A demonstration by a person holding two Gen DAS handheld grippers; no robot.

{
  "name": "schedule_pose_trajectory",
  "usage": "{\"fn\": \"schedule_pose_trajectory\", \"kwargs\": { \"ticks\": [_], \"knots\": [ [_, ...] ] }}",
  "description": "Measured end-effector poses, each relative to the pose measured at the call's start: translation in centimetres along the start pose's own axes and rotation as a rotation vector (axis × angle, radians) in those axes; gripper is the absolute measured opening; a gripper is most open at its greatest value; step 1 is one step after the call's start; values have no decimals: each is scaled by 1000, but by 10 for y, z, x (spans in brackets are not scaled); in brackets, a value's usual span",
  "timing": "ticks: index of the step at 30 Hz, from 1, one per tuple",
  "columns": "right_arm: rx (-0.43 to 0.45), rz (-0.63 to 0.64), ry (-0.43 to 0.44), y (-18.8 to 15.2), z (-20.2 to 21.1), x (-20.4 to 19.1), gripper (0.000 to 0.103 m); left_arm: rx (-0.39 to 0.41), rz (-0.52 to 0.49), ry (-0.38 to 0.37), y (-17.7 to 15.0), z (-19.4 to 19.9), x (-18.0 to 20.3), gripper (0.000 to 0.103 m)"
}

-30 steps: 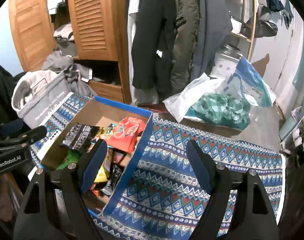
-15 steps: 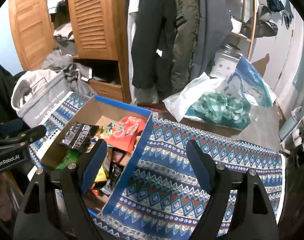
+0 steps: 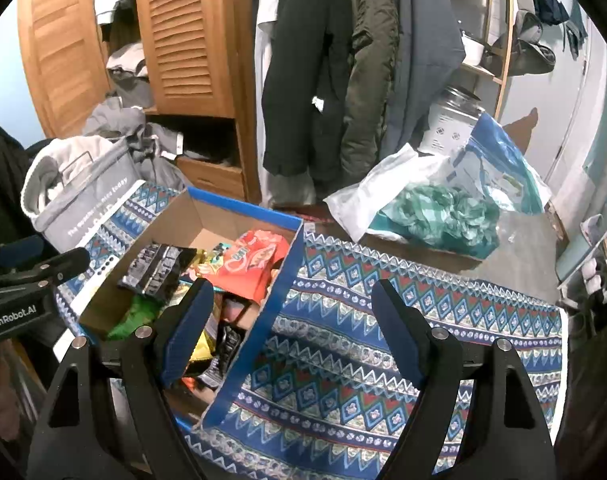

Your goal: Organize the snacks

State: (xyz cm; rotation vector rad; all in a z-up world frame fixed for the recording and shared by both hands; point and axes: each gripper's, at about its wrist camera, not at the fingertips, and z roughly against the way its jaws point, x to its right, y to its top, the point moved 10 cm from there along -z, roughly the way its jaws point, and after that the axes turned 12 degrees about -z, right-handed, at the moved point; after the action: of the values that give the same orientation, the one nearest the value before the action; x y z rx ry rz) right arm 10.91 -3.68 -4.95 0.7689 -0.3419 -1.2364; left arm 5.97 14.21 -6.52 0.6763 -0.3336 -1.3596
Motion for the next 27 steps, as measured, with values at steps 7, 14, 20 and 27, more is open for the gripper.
{"fn": "schedule_pose_trajectory", "kwargs": {
  "ticks": [7, 14, 20, 27],
  "knots": [
    [-3, 3, -2, -4, 0, 2, 80, -6, -3, 0, 0, 1, 0, 80],
    [-2, 2, -2, -3, -1, 2, 80, -21, 0, 7, -2, -1, -1, 80],
    [-3, 3, -2, -3, -1, 1, 80, -22, 5, 33, -2, 0, -6, 87],
    [-3, 3, -2, -4, -1, 2, 80, -15, -3, 29, 0, 1, -4, 87]
  ]
}}
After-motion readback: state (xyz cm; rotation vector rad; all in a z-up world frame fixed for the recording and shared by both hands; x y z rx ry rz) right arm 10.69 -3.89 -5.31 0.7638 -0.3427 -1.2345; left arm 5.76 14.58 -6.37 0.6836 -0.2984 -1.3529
